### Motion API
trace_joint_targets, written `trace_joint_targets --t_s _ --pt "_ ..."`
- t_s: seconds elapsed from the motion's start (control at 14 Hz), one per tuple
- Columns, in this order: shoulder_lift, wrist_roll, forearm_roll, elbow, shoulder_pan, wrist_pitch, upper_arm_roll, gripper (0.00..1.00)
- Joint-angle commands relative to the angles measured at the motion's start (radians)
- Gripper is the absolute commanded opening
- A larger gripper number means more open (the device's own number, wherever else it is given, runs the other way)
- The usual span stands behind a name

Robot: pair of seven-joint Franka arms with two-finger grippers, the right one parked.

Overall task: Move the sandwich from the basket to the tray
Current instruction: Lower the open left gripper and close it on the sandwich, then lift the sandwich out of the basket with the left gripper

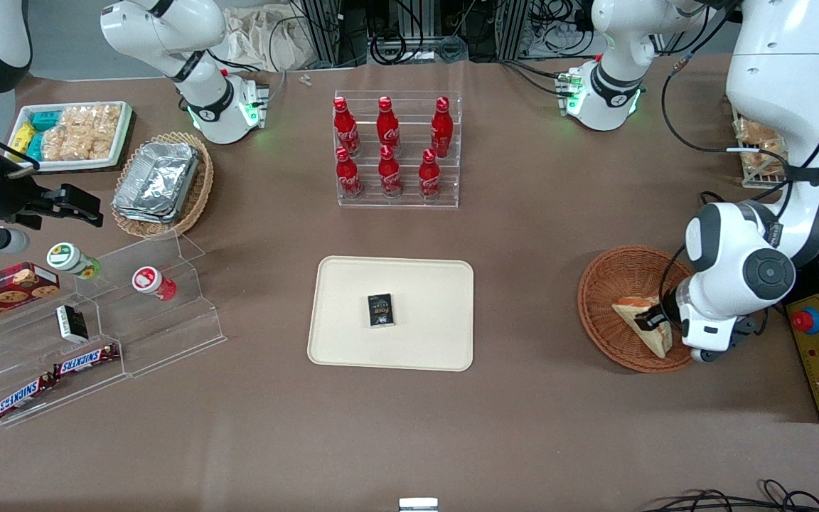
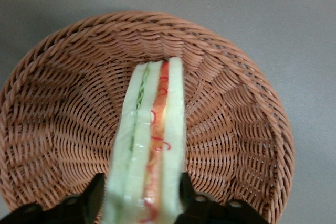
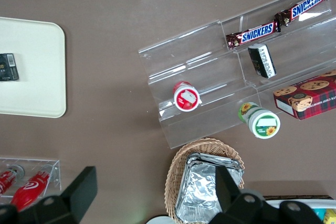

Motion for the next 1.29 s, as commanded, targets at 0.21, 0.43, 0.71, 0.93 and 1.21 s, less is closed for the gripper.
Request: trace_joint_targets --t_s 0.21,0.43,0.71,0.93,1.21 --pt "-0.136 -0.018 0.001 0.098 -0.001 -0.369 -0.03 0.0" --pt "-0.173 -0.012 -0.004 0.281 0.0 -0.638 -0.065 0.0" --pt "-0.181 0.12 -0.047 0.445 -0.009 -0.78 -0.097 0.0" --pt "-0.19 0.3 -0.042 0.445 -0.011 -0.76 -0.223 0.0" --pt "-0.131 0.347 -0.019 0.438 -0.114 -0.599 -0.306 0.0"
